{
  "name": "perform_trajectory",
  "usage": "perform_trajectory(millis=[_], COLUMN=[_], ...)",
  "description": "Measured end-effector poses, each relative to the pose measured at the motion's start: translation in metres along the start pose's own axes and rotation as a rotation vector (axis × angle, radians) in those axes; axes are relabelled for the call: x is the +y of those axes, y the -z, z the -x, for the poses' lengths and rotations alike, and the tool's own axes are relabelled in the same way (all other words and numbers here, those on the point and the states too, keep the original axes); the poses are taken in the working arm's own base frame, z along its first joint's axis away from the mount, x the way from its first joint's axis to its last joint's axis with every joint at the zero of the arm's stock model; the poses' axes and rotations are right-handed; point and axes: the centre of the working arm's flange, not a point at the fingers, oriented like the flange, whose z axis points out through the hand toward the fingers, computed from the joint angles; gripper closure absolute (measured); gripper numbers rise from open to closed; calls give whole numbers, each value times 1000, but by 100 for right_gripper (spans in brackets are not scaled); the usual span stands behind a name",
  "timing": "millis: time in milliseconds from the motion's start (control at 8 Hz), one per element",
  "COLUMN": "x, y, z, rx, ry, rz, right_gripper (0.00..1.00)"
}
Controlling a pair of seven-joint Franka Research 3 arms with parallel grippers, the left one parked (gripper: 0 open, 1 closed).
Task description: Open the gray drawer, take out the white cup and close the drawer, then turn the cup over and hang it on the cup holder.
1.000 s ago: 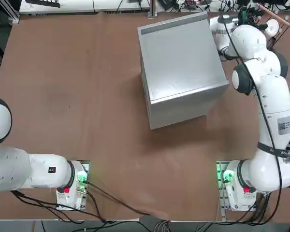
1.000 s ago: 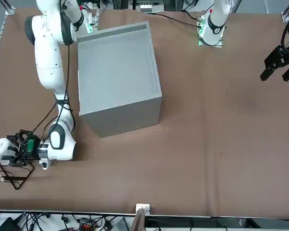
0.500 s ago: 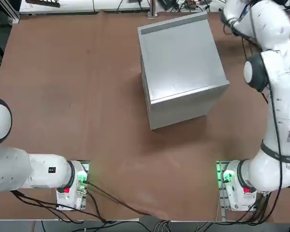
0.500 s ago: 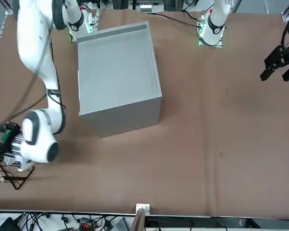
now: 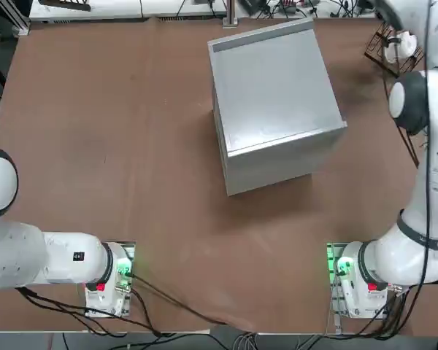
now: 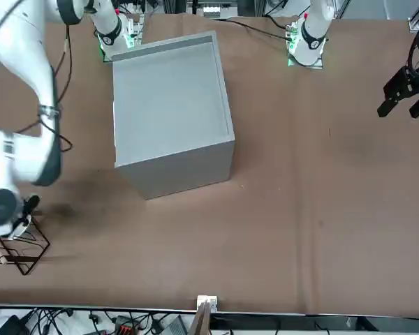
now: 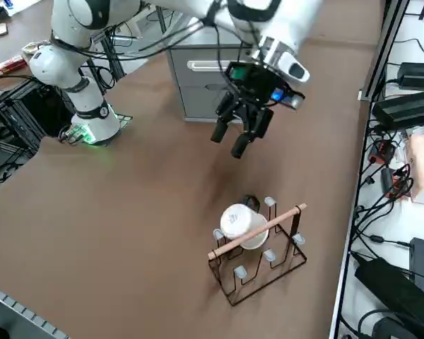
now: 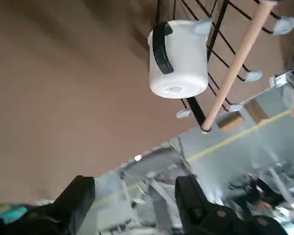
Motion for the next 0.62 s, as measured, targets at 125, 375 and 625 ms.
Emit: perform_trajectory(millis=[125, 375, 625], x=[12, 19, 6], y=[4, 9, 46], z=[39, 121, 178], rx=[104, 309, 427], ry=[-57, -193, -394], rz=[-81, -310, -432], right_gripper=[0, 0, 0])
